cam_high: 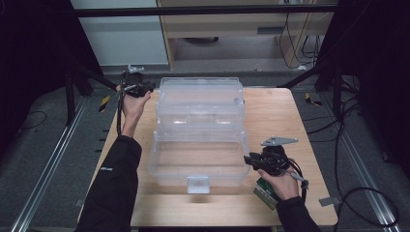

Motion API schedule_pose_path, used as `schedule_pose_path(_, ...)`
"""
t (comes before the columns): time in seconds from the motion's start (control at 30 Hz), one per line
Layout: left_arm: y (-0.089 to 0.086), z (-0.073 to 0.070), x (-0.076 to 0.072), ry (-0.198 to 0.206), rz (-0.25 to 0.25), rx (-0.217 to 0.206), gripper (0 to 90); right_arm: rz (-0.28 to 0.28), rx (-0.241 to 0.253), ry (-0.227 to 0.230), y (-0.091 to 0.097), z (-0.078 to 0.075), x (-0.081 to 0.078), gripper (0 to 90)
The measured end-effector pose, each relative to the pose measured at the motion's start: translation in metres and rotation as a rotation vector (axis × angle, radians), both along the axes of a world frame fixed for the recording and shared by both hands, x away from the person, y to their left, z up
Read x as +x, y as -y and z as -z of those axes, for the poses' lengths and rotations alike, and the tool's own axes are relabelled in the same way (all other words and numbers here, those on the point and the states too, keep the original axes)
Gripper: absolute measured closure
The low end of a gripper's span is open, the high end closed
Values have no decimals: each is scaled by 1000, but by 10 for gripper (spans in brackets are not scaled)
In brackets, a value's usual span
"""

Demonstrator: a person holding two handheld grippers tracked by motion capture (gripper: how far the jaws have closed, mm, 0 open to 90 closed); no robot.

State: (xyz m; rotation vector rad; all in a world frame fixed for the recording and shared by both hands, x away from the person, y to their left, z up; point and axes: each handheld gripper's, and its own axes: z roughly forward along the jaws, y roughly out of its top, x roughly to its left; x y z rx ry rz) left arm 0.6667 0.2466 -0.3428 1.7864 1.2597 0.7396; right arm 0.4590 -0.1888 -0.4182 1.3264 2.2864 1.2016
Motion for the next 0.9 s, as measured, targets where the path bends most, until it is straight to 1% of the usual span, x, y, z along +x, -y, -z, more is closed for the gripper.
schedule_pose_path(0.1, -7, -1, -15, 2, 31, 1, 680, 1, 9, -2, 1, 1, 0, 686)
schedule_pose_path(0.13, -9, -2, -19, -3, 40, 0, 673, 1, 13, -3, 1, 1, 0, 685)
schedule_pose_path(0.17, -12, -3, -26, 11, 52, -4, 665, 1, 12, -1, 1, 1, 0, 685)
schedule_pose_path(0.23, -17, -7, -40, 14, 79, -10, 658, -1, 10, 0, 1, 1, 0, 685)
schedule_pose_path(0.33, -22, -11, -57, 26, 106, -8, 632, -3, 6, -1, 1, 0, 0, 684)
schedule_pose_path(0.37, -24, -12, -64, 28, 118, -2, 606, -4, 8, 0, 1, 0, 0, 684)
schedule_pose_path(0.4, -26, -13, -70, 22, 127, 2, 606, -4, 8, 0, 1, 0, 0, 684)
schedule_pose_path(0.43, -28, -13, -76, 29, 134, 5, 601, -4, 9, -1, 1, 0, 0, 684)
schedule_pose_path(0.47, -29, -13, -82, 20, 145, -3, 592, -4, 9, -2, 1, 0, 1, 683)
schedule_pose_path(0.5, -30, -13, -88, 22, 155, -16, 587, -5, 9, -1, 1, 0, 1, 683)
schedule_pose_path(0.6, -32, -14, -104, 33, 181, -15, 577, -6, 9, -3, 1, 0, 1, 683)
schedule_pose_path(0.63, -33, -13, -111, 37, 193, -21, 575, -7, 10, -3, 1, 0, 1, 682)
schedule_pose_path(0.7, -32, -13, -121, 35, 213, -27, 574, -6, 9, -3, 1, 0, 1, 682)
schedule_pose_path(0.83, -30, -13, -138, 39, 246, -18, 566, -7, 9, -2, 1, 0, 1, 683)
schedule_pose_path(0.9, -29, -12, -146, 33, 259, -8, 562, -7, 10, -3, 1, 0, 1, 682)
